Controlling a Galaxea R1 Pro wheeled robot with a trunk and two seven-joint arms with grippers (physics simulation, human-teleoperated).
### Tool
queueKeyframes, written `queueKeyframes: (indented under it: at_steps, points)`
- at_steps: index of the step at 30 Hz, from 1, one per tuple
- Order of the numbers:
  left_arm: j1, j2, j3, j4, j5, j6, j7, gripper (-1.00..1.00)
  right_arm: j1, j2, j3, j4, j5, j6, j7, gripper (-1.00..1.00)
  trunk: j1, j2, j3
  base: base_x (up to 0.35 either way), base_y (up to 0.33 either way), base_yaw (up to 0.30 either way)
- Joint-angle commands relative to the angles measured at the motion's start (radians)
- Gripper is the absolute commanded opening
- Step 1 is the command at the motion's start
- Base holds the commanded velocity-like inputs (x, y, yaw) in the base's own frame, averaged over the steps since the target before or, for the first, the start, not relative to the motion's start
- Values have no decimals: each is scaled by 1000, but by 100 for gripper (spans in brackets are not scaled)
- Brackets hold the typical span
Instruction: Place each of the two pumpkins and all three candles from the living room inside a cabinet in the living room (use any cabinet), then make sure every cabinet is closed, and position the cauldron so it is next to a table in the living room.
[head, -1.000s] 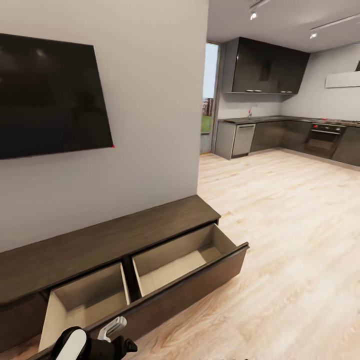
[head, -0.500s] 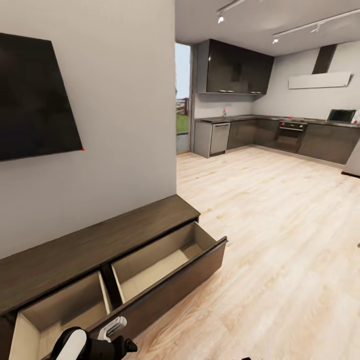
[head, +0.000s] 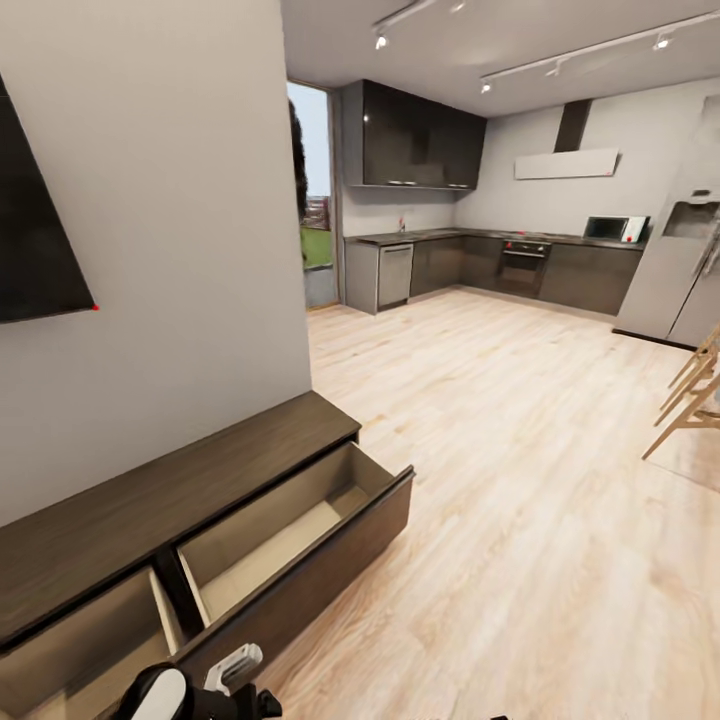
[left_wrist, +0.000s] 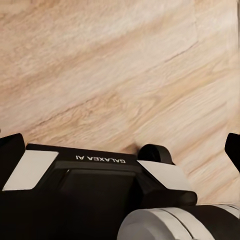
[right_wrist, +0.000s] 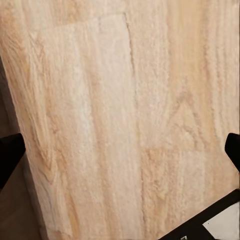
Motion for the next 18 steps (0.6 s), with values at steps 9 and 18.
queueKeyframes:
  at_steps: [9, 18]
  points:
    - [0, 0, -42, 2, -1, -31, 0, 100, 1, -15, -1, 0, -1, -23, 0, 100, 0, 0, 0, 0, 0, -286]
    - [0, 0, -49, 2, -2, -33, 1, 100, 1, -15, -1, 0, -1, -42, 0, 100, 0, 0, 0, 0, 0, -286]
